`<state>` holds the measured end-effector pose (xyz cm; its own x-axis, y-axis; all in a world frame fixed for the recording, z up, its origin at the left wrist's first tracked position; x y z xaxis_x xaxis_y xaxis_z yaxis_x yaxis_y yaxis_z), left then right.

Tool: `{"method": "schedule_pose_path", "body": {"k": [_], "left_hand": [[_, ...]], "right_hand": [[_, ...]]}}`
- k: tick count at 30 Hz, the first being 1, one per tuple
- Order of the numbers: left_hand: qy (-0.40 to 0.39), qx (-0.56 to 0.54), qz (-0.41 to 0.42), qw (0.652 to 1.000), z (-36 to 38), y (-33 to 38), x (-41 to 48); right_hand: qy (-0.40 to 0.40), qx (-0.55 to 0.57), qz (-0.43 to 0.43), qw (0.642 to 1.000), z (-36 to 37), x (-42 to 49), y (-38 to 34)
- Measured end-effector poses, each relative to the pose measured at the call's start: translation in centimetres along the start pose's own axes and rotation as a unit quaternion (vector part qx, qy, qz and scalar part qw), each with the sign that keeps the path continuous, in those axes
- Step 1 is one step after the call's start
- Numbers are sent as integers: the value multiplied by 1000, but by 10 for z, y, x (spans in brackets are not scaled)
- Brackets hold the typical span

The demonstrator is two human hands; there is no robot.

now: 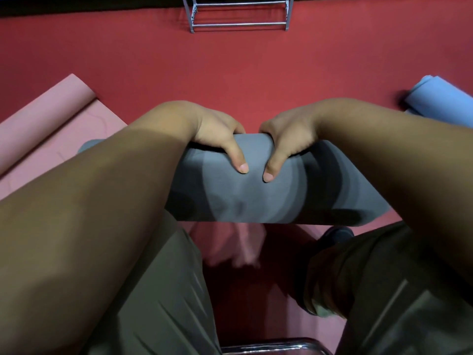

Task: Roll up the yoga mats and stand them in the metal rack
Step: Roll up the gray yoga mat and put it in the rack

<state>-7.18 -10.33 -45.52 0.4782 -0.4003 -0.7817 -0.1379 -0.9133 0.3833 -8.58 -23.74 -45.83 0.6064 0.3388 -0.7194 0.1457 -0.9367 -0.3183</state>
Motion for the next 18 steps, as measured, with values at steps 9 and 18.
{"method": "schedule_pose_path", "body": {"k": [9, 18], "left_hand": [[1, 175, 2, 985, 11, 11, 8], [46, 192, 31, 980, 5, 17, 4]], "right_hand": [[-72, 149, 15, 986, 23, 8, 19], [-123, 230, 30, 965, 34, 13, 25]]}}
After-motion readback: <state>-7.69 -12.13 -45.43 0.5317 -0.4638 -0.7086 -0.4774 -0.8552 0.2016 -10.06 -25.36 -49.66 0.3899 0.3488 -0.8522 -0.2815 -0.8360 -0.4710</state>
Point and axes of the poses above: each hand's wrist, its own x-axis towards the middle knuckle, its own z-axis out of the palm, y = z × x, the point moved 9 cm from there along x, towards the middle knuckle, and after that the axes turned 1 degree about -x, right-handed, at the moved point
